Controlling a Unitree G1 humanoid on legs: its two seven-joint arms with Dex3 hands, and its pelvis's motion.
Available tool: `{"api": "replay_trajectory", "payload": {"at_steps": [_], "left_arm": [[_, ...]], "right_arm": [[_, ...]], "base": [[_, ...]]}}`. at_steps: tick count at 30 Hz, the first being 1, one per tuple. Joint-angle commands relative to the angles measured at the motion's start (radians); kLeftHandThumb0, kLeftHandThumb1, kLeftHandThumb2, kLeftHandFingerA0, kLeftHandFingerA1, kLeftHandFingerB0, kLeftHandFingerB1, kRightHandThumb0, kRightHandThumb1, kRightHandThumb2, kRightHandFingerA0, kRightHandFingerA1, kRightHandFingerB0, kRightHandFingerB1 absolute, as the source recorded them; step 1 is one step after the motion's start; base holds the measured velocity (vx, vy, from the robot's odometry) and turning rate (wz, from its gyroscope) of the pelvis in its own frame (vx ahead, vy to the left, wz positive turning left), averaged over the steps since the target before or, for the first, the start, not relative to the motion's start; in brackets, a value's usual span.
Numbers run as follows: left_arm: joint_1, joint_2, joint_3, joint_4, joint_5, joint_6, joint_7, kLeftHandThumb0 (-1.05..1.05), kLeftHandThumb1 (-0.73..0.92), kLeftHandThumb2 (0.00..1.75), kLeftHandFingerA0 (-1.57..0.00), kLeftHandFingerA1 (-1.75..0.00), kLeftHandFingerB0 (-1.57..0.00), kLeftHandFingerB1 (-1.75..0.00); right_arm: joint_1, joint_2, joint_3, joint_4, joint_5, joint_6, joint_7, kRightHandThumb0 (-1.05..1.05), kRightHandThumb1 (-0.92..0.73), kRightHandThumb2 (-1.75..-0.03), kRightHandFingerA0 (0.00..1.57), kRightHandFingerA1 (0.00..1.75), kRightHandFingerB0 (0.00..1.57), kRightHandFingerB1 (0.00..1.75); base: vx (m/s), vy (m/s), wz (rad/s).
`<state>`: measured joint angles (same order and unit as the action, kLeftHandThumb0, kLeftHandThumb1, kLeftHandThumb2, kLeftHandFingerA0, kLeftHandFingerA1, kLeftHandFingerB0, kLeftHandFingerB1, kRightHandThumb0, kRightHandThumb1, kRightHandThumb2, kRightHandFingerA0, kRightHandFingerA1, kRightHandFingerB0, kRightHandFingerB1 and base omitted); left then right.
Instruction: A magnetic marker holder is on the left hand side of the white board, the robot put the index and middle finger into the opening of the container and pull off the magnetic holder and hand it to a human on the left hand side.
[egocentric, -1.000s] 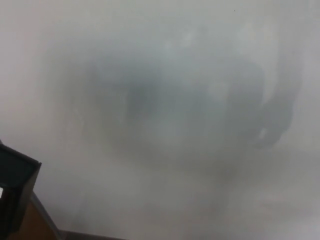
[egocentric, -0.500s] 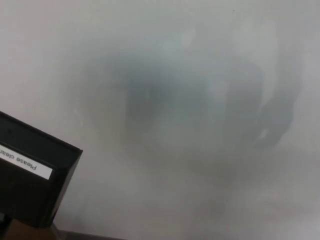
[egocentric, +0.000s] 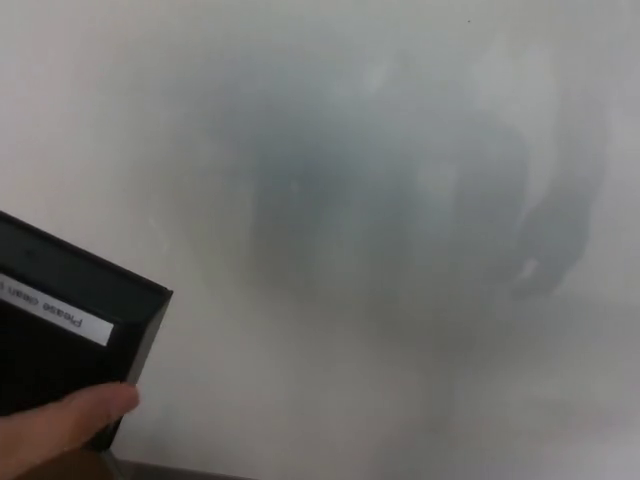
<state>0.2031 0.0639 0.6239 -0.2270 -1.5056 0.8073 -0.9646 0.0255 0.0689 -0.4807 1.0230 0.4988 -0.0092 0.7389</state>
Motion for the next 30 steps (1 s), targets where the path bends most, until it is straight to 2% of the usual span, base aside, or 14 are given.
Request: {"api": "replay_trajectory", "payload": {"at_steps": [1,3,4,5,6,7,8,10,14,23,25,26,28,30], "left_arm": [[0.006,0.016,-0.004,-0.012,-0.041,-0.037,0.019,-0.97,0.52,0.92,-0.33,-0.42,-0.19,-0.45],[0.009,0.019,-0.008,-0.01,-0.046,-0.033,0.021,-1.02,0.56,0.93,-0.36,-0.42,-0.21,-0.45],[0.011,0.018,-0.01,-0.013,-0.047,-0.035,0.024,-1.04,0.54,0.74,-0.37,-0.37,-0.2,-0.41],[0.014,0.016,-0.013,-0.017,-0.046,-0.041,0.026,-1.04,0.54,0.74,-0.37,-0.37,-0.2,-0.41],[0.013,0.017,-0.014,-0.016,-0.046,-0.042,0.027,-0.98,0.65,0.61,-0.39,-0.33,-0.22,-0.38],[0.012,0.019,-0.015,-0.014,-0.047,-0.044,0.028,-0.98,0.65,0.61,-0.39,-0.33,-0.22,-0.38],[0.012,0.022,-0.017,-0.011,-0.048,-0.041,0.025,-1.02,0.55,0.92,-0.36,-0.42,-0.21,-0.45],[0.012,0.025,-0.02,-0.009,-0.05,-0.04,0.021,-0.97,0.51,0.92,-0.3,-0.42,-0.17,-0.45],[0.017,0.022,-0.025,-0.012,-0.054,-0.048,0.023,-1.01,0.55,0.92,-0.36,-0.42,-0.2,-0.45],[0.032,0.024,-0.038,-0.012,-0.029,-0.063,0.027,-0.99,0.55,0.91,-0.35,-0.43,-0.21,-0.46],[0.031,0.032,-0.05,0.01,0.002,-0.066,0.026,-0.92,0.49,0.88,-0.29,-0.43,-0.19,-0.46],[0.045,0.041,-0.078,0.045,0.093,-0.095,0.031,-0.92,0.62,0.6,-0.27,-0.35,-0.19,-0.36],[0.067,0.057,-0.141,0.152,0.291,-0.179,0.038,-0.85,0.61,0.59,-0.23,-0.35,-0.18,-0.32],[0.069,0.064,-0.179,0.239,0.391,-0.244,0.034,-0.85,0.61,0.59,-0.23,-0.35,-0.18,-0.32]], "right_arm": [[-0.002,-0.016,-0.007,-0.003,0.015,0.007,0.006,-0.48,-0.71,-0.62,0.6,0.52,0.49,0.42],[-0.003,-0.019,-0.007,0.0,0.015,0.008,0.011,-0.48,-0.71,-0.62,0.59,0.52,0.49,0.42],[-0.003,-0.019,-0.006,0.001,0.013,0.004,0.013,-0.48,-0.72,-0.62,0.58,0.52,0.47,0.41],[-0.003,-0.02,-0.005,0.002,0.011,-0.001,0.016,-0.48,-0.72,-0.62,0.58,0.52,0.47,0.41],[-0.004,-0.019,-0.006,0.003,0.011,-0.003,0.015,-0.48,-0.72,-0.62,0.58,0.52,0.47,0.42],[-0.004,-0.017,-0.007,0.004,0.012,-0.004,0.015,-0.48,-0.72,-0.62,0.58,0.52,0.47,0.42],[-0.004,-0.017,-0.007,0.004,0.013,-0.005,0.018,-0.48,-0.73,-0.62,0.57,0.53,0.48,0.42],[-0.004,-0.017,-0.006,0.005,0.012,-0.006,0.02,-0.48,-0.73,-0.62,0.58,0.52,0.48,0.42],[-0.005,-0.018,-0.006,0.006,0.009,-0.005,0.011,-0.48,-0.72,-0.62,0.59,0.51,0.48,0.42],[-0.007,-0.018,-0.005,0.001,0.008,-0.001,0.007,-0.49,-0.7,-0.62,0.59,0.52,0.49,0.42],[-0.01,-0.019,-0.005,0.001,0.006,-0.001,-0.003,-0.49,-0.69,-0.61,0.59,0.51,0.5,0.42],[-0.009,-0.019,-0.004,0.003,0.004,-0.003,-0.001,-0.49,-0.7,-0.61,0.58,0.52,0.51,0.43],[-0.005,-0.018,0.001,0.006,-0.001,-0.011,0.009,-0.48,-0.72,-0.62,0.57,0.53,0.5,0.42],[-0.002,-0.016,0.007,0.006,-0.005,-0.017,0.015,-0.48,-0.72,-0.62,0.57,0.53,0.5,0.42]], "base": [[0.0,0.0,0.0],[0.0,0.0,0.0],[0.0,0.0,0.0],[0.0,0.0,0.0],[0.0,0.0,0.0],[0.0,0.0,0.0],[0.0,0.0,0.0],[0.0,0.0,0.0],[0.0,0.0,0.0],[0.0,0.0,0.0],[0.0,0.0,0.0],[0.0,0.0,0.0],[0.0,0.0,0.0],[0.0,0.0,0.0]]}}
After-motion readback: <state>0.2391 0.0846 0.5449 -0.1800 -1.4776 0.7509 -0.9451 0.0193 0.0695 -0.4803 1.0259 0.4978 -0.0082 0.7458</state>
